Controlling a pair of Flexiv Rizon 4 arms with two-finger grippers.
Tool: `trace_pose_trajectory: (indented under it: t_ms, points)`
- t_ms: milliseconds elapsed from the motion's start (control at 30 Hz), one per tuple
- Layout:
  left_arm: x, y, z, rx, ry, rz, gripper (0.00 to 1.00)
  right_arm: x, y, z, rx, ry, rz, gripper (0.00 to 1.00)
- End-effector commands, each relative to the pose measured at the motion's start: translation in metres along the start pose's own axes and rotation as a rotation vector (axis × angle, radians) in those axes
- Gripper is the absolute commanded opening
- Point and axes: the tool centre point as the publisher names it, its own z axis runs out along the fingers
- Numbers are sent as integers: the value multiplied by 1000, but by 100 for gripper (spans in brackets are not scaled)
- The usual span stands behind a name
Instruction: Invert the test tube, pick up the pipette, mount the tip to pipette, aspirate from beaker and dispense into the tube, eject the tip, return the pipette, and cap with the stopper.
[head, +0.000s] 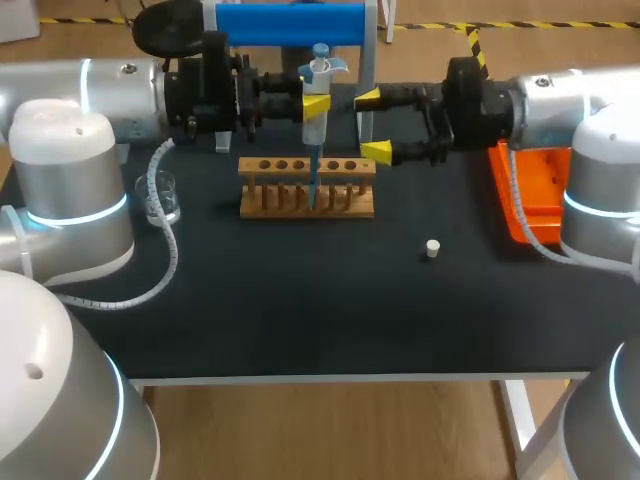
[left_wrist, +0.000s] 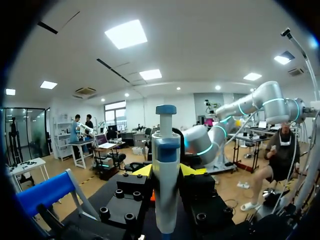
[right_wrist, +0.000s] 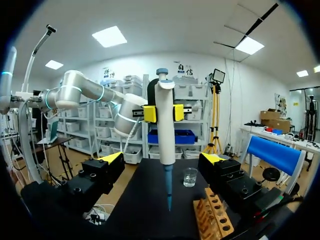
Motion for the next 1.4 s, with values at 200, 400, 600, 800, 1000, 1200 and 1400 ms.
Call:
trace_pose_trajectory:
  t_ms: [200, 400, 600, 800, 1000, 1200, 1400]
  points:
    - [1, 0, 0, 3, -3, 1, 0, 0, -1, 24, -14, -25, -9, 93]
    - [1, 0, 0, 3, -3, 1, 0, 0, 2, 35, -23, -16, -11, 96]
    - [1, 0, 0, 3, -3, 1, 0, -8, 9, 47, -43, -23, -26, 92]
    - [1, 0, 0, 3, -3, 1, 0, -13, 14, 58, -55, -30, -42, 90]
    - [1, 0, 0, 3, -3, 1, 0, -16, 15, 67, -66, -38, -28, 82]
    - [1, 0, 0, 3, -3, 1, 0, -18, 16, 71, -76, -44, -14, 69]
    - [1, 0, 0, 3, -3, 1, 0, -16, 17, 73, -81, -40, -12, 60]
